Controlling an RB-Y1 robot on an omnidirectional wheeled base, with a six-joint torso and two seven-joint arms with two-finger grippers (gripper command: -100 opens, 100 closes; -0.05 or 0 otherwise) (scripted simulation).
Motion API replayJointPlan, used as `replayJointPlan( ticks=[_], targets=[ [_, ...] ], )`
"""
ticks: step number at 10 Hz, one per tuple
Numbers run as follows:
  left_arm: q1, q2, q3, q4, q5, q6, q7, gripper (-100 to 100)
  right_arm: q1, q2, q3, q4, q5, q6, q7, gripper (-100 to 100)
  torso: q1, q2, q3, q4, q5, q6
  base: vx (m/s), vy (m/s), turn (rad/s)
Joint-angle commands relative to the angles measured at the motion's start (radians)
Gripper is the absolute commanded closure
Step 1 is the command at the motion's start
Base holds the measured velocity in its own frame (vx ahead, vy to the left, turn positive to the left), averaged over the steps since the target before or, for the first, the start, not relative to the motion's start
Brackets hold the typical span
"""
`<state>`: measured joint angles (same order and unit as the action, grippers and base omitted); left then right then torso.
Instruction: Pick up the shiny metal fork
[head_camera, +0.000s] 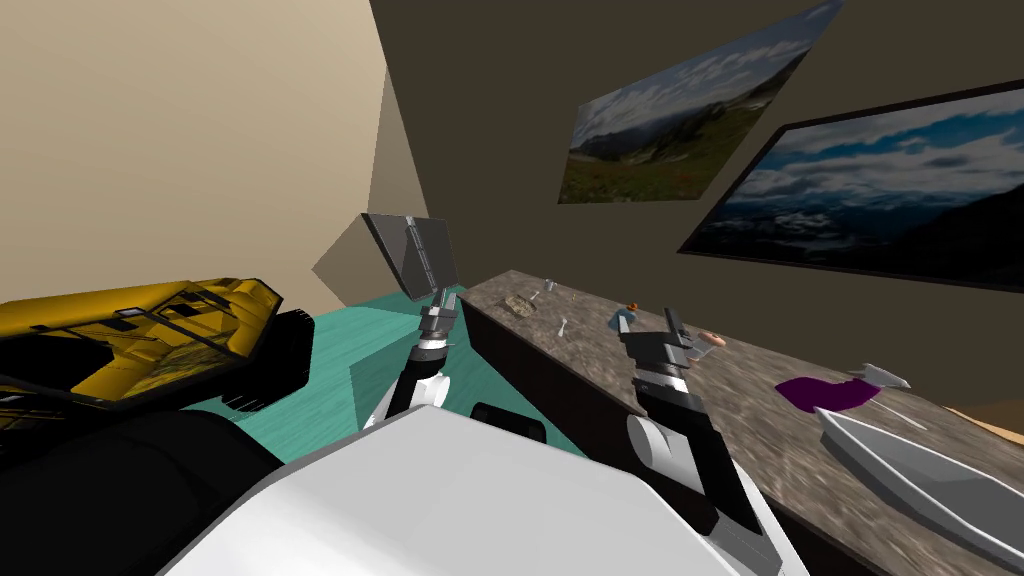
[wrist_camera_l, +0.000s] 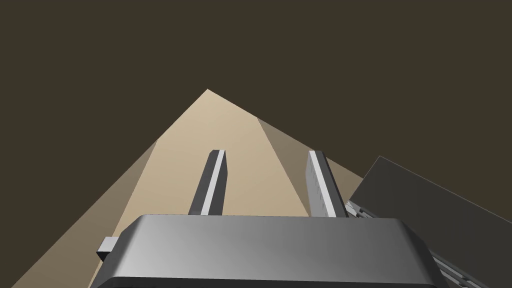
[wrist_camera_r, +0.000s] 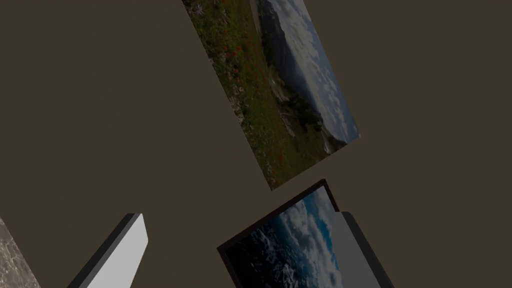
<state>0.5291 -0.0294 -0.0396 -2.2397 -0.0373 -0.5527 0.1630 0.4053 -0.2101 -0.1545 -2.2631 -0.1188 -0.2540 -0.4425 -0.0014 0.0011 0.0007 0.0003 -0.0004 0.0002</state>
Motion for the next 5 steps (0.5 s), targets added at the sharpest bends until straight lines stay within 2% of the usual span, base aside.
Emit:
replayJointPlan(
  ticks=[1,3,4,5],
  targets=[
    [0.0,0.0,0.0,0.0,0.0,0.0,0.0,0,-0.008,-0.03,-0.025,0.022,-0.032,0.05,-0.05,-100,0.0,0.0,0.0,0.0,0.0,0.0,-0.028,-0.015,0.206],
    [0.0,0.0,0.0,0.0,0.0,0.0,0.0,0,-0.008,-0.03,-0.025,0.022,-0.032,0.062,-0.085,-100,0.0,0.0,0.0,0.0,0.0,0.0,-0.013,-0.016,0.017],
    [0.0,0.0,0.0,0.0,0.0,0.0,0.0,0,-0.022,-0.053,-0.043,0.044,-0.059,0.111,-0.124,-100,0.0,-0.001,0.0,0.0,0.0,0.0,-0.018,-0.008,0.198],
    [0.0,0.0,0.0,0.0,0.0,0.0,0.0,0,-0.022,-0.053,-0.043,0.044,-0.059,0.12,-0.149,-100,0.0,-0.001,0.0,0.0,0.0,-0.001,-0.021,-0.019,0.106]
  ],
)
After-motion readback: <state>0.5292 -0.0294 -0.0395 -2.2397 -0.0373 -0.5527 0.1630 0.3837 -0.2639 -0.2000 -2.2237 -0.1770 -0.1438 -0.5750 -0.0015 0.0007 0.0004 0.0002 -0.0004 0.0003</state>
